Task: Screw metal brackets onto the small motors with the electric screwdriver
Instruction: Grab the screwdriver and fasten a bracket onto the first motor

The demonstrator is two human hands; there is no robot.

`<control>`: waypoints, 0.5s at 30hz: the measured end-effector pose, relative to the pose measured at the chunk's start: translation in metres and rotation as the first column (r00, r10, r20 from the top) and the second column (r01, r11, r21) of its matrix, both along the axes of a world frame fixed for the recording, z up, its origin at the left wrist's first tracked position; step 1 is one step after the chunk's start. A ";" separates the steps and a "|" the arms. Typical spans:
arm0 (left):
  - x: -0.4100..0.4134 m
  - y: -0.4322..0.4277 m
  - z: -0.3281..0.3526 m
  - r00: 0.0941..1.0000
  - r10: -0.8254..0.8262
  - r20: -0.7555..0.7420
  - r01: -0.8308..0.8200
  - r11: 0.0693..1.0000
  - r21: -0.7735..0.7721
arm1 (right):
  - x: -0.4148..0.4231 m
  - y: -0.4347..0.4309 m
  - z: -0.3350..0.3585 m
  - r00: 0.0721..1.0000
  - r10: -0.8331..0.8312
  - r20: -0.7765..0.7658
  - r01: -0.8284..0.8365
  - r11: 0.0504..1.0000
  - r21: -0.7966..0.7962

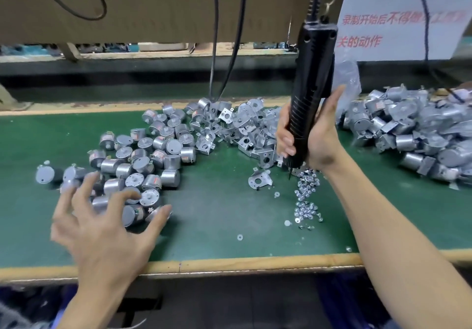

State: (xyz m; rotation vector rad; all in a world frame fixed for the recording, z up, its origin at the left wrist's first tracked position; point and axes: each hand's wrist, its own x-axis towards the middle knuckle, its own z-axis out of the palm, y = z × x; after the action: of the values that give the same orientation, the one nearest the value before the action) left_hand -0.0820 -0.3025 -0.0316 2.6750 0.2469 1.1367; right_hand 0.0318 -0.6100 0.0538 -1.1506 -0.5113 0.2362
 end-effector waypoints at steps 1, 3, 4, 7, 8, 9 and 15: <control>0.000 0.000 0.000 1.000 -0.017 0.008 0.017 0.999 0.029 | 0.000 -0.001 0.001 1.000 0.000 0.002 0.000 1.000 -0.010; 0.000 0.001 -0.001 0.998 -0.055 0.029 0.052 0.995 0.080 | -0.002 -0.003 0.001 0.999 -0.044 0.026 0.045 0.999 -0.031; 0.000 0.001 -0.001 0.997 -0.071 0.034 0.067 0.993 0.093 | -0.004 -0.005 0.002 0.995 -0.084 0.053 0.087 0.995 -0.049; -0.001 -0.001 -0.002 0.994 -0.109 0.031 0.105 0.987 0.123 | -0.012 -0.014 0.006 0.963 -0.237 0.129 0.251 0.962 -0.111; -0.002 -0.004 0.000 0.992 -0.122 0.030 0.117 0.984 0.133 | -0.016 -0.018 0.009 0.947 -0.287 0.142 0.304 0.945 -0.120; -0.002 -0.010 0.002 0.991 -0.132 0.027 0.127 0.982 0.138 | -0.019 -0.022 0.010 0.932 -0.326 0.156 0.346 0.930 -0.124; -0.002 -0.106 0.024 0.893 -0.448 0.027 0.446 0.893 0.068 | -0.042 -0.049 0.010 0.839 -0.478 0.258 0.519 0.847 -0.116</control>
State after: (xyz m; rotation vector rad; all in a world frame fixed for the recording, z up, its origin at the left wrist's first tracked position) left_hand -0.0839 -0.4085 -0.0079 2.5558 -0.4018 1.0566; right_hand -0.0098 -0.6594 0.0634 -1.4587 -0.3670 -0.3133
